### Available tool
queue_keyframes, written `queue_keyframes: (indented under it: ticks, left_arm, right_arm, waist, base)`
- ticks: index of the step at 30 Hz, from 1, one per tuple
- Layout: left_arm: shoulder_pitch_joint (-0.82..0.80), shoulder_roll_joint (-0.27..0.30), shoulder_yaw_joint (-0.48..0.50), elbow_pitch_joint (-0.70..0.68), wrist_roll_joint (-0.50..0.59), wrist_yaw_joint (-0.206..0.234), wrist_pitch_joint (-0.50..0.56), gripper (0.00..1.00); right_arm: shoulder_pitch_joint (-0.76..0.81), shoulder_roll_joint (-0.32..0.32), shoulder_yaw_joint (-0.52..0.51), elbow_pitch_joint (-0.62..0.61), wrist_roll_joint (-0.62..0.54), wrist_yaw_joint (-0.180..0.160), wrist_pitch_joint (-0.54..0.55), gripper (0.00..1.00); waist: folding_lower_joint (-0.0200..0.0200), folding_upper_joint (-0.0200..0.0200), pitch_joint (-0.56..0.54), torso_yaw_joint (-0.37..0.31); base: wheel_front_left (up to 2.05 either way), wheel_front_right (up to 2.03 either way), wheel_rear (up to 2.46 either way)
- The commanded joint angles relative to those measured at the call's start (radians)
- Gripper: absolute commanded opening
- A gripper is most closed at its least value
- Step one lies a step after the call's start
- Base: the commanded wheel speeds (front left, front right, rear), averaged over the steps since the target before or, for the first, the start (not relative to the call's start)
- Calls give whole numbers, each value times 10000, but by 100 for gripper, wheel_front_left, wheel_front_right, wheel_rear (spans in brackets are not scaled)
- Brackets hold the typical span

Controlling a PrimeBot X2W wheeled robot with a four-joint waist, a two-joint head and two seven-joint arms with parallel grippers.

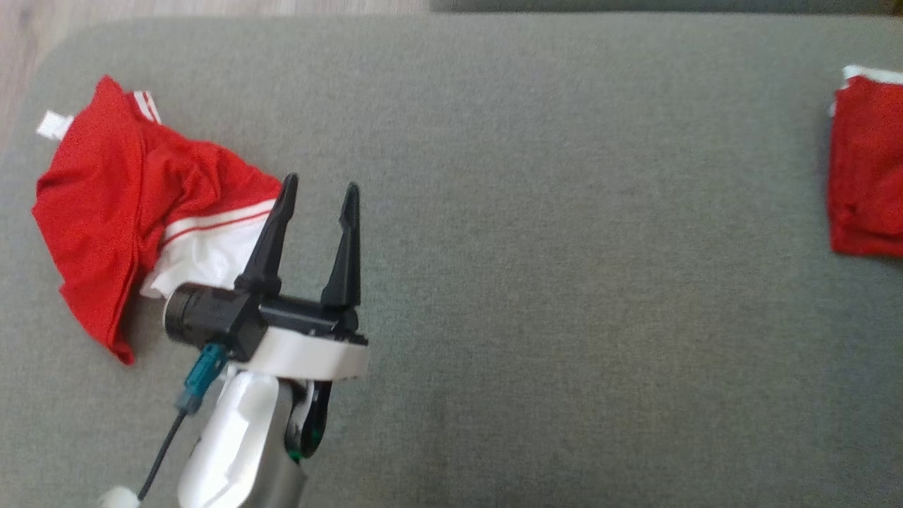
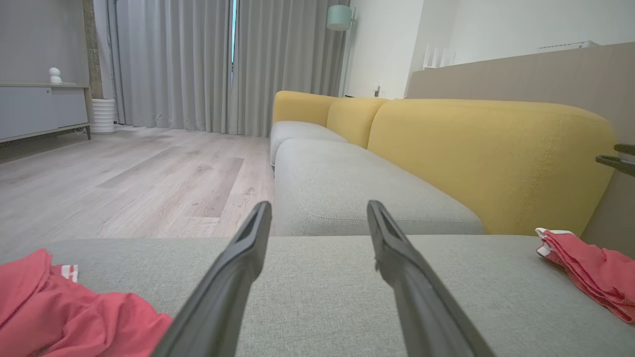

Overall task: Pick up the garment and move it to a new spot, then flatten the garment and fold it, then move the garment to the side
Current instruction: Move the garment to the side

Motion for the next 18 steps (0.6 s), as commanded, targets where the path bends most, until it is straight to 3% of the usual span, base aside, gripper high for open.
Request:
queue_keyframes:
  ticks: [1,8,18]
  left_arm:
    - [2,75,412,-307,66,27,-51,100]
    - [708,75,1044,-496,255,48,-51,100]
    - [1691,75,1477,-770,291,-62,-51,100]
  right_arm:
    - [136,52,-96,-392,-73,65,-182,100]
    - [1130,2264,-1797,-2269,-221,65,-617,100]
    - [4784,5379,-3950,-5332,-1193,65,-701,100]
  waist:
    - [1,0,-351,-137]
    - [1,0,-1255,-415]
    - [1,0,-1921,-738]
  base:
    - [0,0,0]
    - [0,0,0]
    - [0,0,0]
